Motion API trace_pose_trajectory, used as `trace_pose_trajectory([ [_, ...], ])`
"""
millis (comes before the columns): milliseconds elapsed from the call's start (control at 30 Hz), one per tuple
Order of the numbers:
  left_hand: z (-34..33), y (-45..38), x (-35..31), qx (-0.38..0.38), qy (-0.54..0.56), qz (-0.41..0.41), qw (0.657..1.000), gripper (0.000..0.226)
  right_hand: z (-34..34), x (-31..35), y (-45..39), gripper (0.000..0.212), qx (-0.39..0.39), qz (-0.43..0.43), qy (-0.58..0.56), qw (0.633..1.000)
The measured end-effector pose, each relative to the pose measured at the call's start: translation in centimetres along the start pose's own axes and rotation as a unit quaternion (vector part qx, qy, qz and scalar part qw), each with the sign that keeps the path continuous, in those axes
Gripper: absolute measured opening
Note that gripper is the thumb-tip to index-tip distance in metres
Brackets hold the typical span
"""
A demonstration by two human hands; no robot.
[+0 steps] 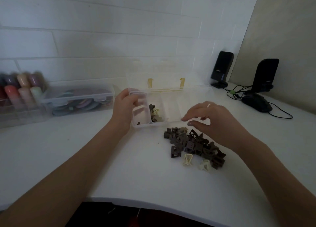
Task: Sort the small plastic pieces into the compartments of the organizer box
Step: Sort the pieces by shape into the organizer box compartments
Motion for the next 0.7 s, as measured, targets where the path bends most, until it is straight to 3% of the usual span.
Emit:
trace_pose_trajectory([
  [100,0.3,0.0,0.1,-0.032,0.008,0.005,0.999,0.011,0.3,-0.1,0.1,0.016,-0.035,0.028,0.064,0.997],
  [233,0.3,0.0,0.0,-0.037,-0.002,0.006,0.999,0.01,-1.1,-0.7,0.3,0.026,0.078,-0.017,0.129,0.988],
  [433,0.3,0.1,-0.1,-0.04,-0.012,0.002,0.999,0.012,-3.2,-0.8,0.5,0.035,0.13,-0.085,0.158,0.975],
  [700,0.2,0.3,-0.3,-0.038,-0.015,0.005,0.999,0.014,-2.6,-0.3,0.4,0.018,0.082,-0.106,-0.04,0.99],
])
Point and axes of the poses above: each hand's wrist, its own y-axis away from the middle knuckle, its own z-axis out of the back of the hand, x = y × z, the point moved 4 cm from there along -y, towards the middle knuckle, and after that the axes turned 7 degrees about -z, right-handed, at the moved point
